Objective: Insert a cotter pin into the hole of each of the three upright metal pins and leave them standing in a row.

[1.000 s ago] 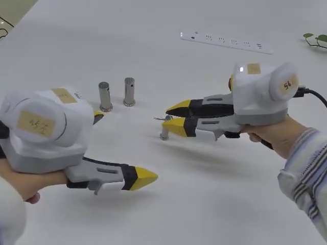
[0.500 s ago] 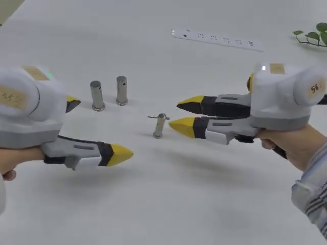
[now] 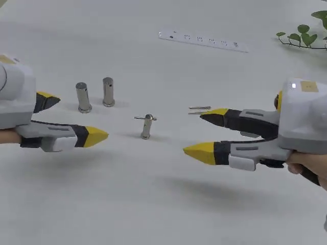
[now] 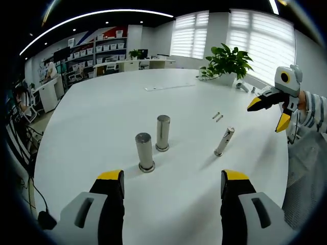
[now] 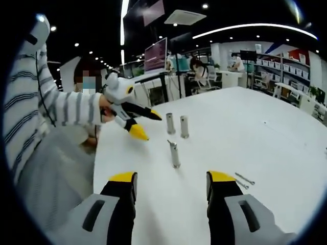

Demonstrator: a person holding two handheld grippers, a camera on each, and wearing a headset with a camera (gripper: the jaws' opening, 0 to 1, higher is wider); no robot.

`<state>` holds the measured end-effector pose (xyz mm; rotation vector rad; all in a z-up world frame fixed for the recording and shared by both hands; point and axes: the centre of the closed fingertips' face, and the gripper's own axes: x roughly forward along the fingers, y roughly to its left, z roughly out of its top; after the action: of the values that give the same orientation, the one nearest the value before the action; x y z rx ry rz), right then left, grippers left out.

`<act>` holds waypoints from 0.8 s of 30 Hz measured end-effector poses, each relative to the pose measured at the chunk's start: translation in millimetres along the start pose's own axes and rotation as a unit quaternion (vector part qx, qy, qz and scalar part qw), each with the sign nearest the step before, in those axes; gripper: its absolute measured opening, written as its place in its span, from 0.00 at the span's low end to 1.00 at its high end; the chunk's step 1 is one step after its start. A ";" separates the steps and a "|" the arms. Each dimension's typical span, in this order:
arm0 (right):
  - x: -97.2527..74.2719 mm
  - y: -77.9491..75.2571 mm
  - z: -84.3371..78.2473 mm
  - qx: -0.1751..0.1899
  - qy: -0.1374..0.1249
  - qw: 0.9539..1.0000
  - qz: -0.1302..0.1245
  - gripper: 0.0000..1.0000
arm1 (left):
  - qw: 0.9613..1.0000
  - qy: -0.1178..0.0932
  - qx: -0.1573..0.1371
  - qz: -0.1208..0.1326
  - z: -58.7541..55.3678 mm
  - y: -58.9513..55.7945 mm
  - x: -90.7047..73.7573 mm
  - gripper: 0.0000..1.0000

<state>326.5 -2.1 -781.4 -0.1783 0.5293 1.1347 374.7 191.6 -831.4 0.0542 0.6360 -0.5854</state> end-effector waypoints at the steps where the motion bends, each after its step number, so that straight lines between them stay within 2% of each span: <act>1: -2.4 0.2 -1.1 -0.001 0.002 1.000 -0.004 0.60 | 1.000 -0.001 -0.003 0.000 0.5 1.2 1.0 0.74; 3: -8.3 -1.6 -2.1 -0.006 0.006 1.000 -0.020 0.60 | 1.000 -0.006 -0.013 -0.001 3.0 3.6 3.5 0.73; 8: -23.7 -3.9 -1.8 0.028 -0.014 0.998 -0.054 0.67 | 1.000 -0.013 -0.015 0.008 7.7 9.3 8.5 0.65; 11: -32.3 -7.4 -16.2 0.047 0.000 0.996 -0.076 0.71 | 0.999 -0.027 -0.024 0.008 12.8 11.1 12.0 0.58; 15: -41.2 -7.3 -31.5 0.071 0.008 0.993 -0.093 0.77 | 0.999 -0.027 -0.024 0.010 13.6 12.8 16.5 0.57; 19: -49.2 -6.8 -40.3 0.087 0.008 0.990 -0.108 0.82 | 0.999 -0.028 -0.026 0.012 14.6 14.6 19.9 0.56; 22: -60.1 -10.5 -51.0 0.104 0.023 0.985 -0.133 0.83 | 0.999 -0.027 -0.024 0.017 14.6 15.8 22.3 0.54; 23: -61.2 -10.8 -51.5 0.105 0.022 0.985 -0.135 0.83 | 0.999 -0.028 -0.023 0.017 14.8 15.8 22.6 0.52; 24: -66.0 -11.2 -53.6 0.115 0.017 0.983 -0.143 0.85 | 0.999 -0.031 -0.024 0.014 15.8 14.9 23.9 0.49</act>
<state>299.1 -81.8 -797.0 -0.0694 0.6396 0.7850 406.7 188.7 -834.3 0.0002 0.5879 -0.5430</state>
